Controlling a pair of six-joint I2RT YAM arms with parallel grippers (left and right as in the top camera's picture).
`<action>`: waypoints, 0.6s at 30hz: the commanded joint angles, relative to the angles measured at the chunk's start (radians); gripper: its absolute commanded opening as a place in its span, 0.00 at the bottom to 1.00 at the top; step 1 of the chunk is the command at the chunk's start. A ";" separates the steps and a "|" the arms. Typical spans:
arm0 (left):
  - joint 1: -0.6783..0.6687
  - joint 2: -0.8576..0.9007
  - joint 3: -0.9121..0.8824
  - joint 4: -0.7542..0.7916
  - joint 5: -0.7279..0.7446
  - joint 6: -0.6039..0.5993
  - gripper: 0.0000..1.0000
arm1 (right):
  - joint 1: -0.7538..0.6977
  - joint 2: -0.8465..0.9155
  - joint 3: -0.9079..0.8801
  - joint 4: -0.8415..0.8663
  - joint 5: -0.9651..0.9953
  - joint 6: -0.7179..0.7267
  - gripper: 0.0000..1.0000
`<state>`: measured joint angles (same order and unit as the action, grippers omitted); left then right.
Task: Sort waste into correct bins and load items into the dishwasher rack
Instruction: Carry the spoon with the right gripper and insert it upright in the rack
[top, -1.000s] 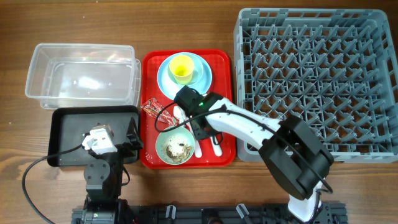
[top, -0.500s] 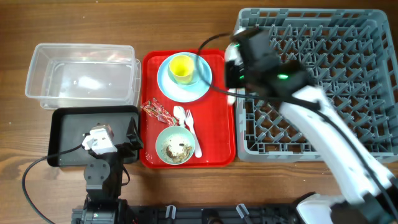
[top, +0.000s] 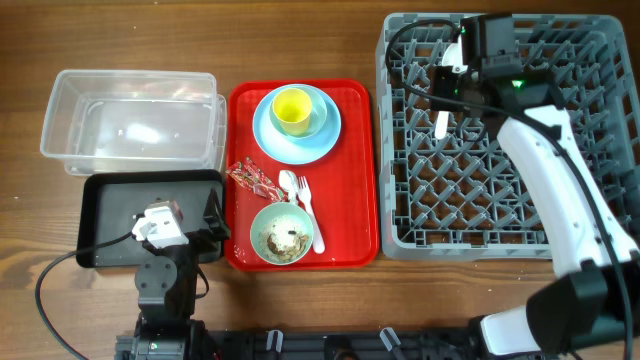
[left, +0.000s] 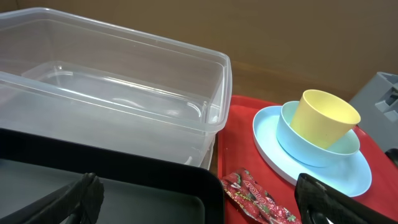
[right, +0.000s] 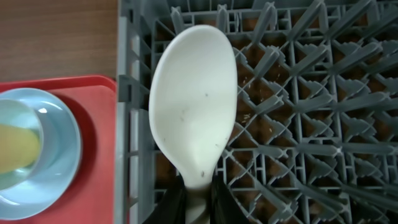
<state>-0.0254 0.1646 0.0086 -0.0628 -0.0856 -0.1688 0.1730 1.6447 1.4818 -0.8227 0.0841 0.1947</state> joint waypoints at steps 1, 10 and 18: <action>-0.001 -0.005 -0.003 -0.001 -0.017 0.016 1.00 | -0.021 0.071 0.003 0.027 -0.023 -0.038 0.08; -0.001 -0.005 -0.003 -0.001 -0.017 0.016 1.00 | -0.021 0.175 0.003 0.074 -0.030 -0.104 0.09; -0.001 -0.005 -0.003 -0.001 -0.017 0.016 1.00 | -0.021 0.222 0.003 0.088 -0.029 -0.154 0.16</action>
<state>-0.0254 0.1646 0.0086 -0.0628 -0.0853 -0.1688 0.1543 1.8435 1.4818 -0.7452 0.0704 0.0689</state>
